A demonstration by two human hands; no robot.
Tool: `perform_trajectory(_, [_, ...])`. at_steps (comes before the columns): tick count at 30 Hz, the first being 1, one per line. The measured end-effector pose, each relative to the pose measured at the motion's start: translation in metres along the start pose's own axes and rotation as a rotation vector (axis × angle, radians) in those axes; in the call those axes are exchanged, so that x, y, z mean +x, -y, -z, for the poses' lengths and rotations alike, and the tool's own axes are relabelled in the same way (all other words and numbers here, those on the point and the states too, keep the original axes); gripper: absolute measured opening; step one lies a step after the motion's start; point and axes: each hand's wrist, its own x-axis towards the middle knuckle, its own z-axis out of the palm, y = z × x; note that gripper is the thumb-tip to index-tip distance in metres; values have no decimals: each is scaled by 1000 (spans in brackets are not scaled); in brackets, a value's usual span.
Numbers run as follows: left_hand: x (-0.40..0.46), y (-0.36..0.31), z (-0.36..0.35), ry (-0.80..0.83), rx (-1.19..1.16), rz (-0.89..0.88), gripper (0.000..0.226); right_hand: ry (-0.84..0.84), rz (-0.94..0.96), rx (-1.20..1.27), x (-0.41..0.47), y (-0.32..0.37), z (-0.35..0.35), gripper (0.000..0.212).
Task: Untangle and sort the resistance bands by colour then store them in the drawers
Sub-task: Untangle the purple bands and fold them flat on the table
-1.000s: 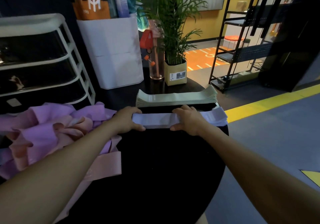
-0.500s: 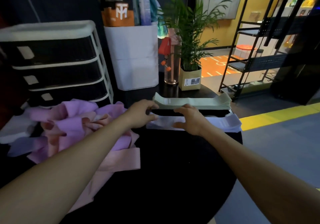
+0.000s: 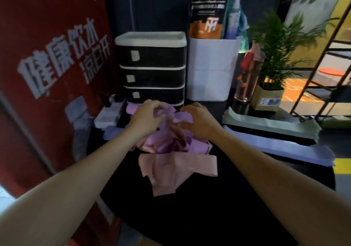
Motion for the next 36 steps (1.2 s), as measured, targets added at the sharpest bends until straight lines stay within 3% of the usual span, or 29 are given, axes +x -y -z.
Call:
perform_trajectory(4, [-22, 47, 27, -102, 26, 89, 25, 11, 69, 6, 12, 43, -22, 59])
perform_trajectory(12, [-49, 115, 45, 25, 232, 303, 43, 75, 157, 11, 34, 72, -61, 56])
perform_trajectory(21, [-46, 151, 41, 147, 290, 351, 36, 126, 132, 9, 43, 66, -68, 53])
perform_trajectory(29, [-31, 158, 38, 77, 212, 540, 25, 122, 127, -25, 38, 59, -64, 42])
perform_trajectory(33, [-28, 152, 37, 88, 172, 522, 17, 107, 121, -36, 33, 57, -58, 42])
perform_trajectory(36, [-26, 135, 50, -50, 129, 368, 21, 96, 121, -20, 32, 56, -52, 43])
